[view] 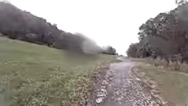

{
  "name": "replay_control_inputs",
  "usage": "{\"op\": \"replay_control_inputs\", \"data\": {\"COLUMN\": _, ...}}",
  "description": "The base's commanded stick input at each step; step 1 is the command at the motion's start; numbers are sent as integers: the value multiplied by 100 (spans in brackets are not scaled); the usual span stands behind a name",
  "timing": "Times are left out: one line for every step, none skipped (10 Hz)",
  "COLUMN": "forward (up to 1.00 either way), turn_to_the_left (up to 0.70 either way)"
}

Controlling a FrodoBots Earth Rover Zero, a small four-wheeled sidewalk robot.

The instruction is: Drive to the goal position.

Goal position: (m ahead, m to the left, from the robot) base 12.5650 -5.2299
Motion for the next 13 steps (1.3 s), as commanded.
{"op": "replay_control_inputs", "data": {"forward": 0, "turn_to_the_left": 0}}
{"op": "replay_control_inputs", "data": {"forward": 0, "turn_to_the_left": 0}}
{"op": "replay_control_inputs", "data": {"forward": 0, "turn_to_the_left": 0}}
{"op": "replay_control_inputs", "data": {"forward": 0, "turn_to_the_left": 0}}
{"op": "replay_control_inputs", "data": {"forward": 0, "turn_to_the_left": 0}}
{"op": "replay_control_inputs", "data": {"forward": 0, "turn_to_the_left": 0}}
{"op": "replay_control_inputs", "data": {"forward": 0, "turn_to_the_left": -36}}
{"op": "replay_control_inputs", "data": {"forward": 9, "turn_to_the_left": -66}}
{"op": "replay_control_inputs", "data": {"forward": 43, "turn_to_the_left": -54}}
{"op": "replay_control_inputs", "data": {"forward": 70, "turn_to_the_left": -35}}
{"op": "replay_control_inputs", "data": {"forward": 70, "turn_to_the_left": -35}}
{"op": "replay_control_inputs", "data": {"forward": 70, "turn_to_the_left": -35}}
{"op": "replay_control_inputs", "data": {"forward": 70, "turn_to_the_left": -35}}
